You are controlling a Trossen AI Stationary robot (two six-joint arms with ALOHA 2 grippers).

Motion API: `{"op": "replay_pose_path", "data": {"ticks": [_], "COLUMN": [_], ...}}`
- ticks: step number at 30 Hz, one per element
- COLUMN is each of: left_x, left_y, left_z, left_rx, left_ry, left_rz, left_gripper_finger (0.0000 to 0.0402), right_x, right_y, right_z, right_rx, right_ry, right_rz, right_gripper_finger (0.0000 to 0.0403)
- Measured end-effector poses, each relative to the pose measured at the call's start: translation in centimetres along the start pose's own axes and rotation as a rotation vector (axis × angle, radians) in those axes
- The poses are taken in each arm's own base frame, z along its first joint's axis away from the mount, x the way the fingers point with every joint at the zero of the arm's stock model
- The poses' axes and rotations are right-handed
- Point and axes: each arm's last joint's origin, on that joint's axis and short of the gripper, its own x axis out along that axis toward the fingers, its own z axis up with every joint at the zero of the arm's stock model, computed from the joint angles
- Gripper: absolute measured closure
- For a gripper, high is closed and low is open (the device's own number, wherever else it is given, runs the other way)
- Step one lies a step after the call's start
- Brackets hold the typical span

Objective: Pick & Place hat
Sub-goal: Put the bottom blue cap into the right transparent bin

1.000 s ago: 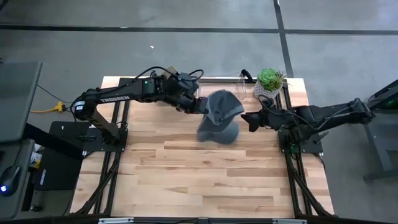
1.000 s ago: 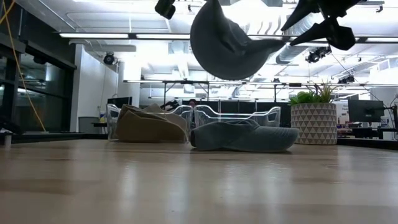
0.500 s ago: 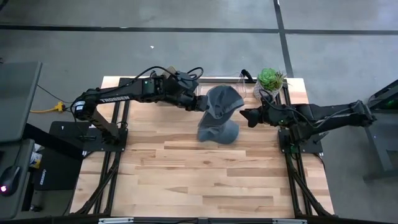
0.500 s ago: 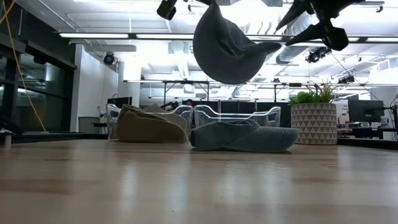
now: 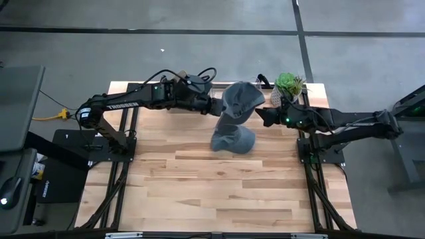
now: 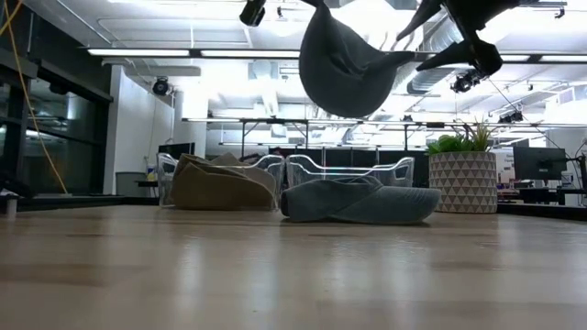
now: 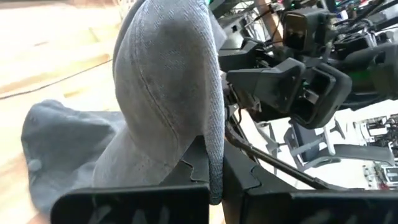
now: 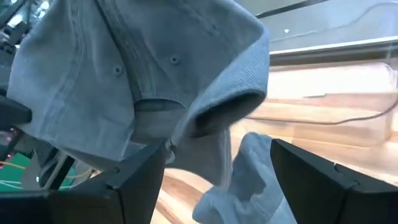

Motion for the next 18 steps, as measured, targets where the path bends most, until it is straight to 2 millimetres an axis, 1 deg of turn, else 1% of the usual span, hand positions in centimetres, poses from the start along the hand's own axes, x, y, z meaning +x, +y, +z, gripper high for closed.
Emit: {"op": "replay_pose_path", "data": {"ticks": [9,18], "left_x": [0.0,0.0], "left_y": [-0.2,-0.6], "left_z": [0.2,0.4], "left_rx": [0.005,0.026], "left_ry": [-0.017,-0.049], "left_rz": [-0.023,-0.054], "left_gripper_finger": [0.0401,0.0401], "right_x": [0.6,1.8], "right_y": [0.5,0.1], "right_z": [1.4,1.8], "right_rx": [-0.005,-0.005], "right_ry": [-0.049,-0.037], "right_rz": [0.085,0.054], "right_gripper_finger": [0.0116,0.0116]}}
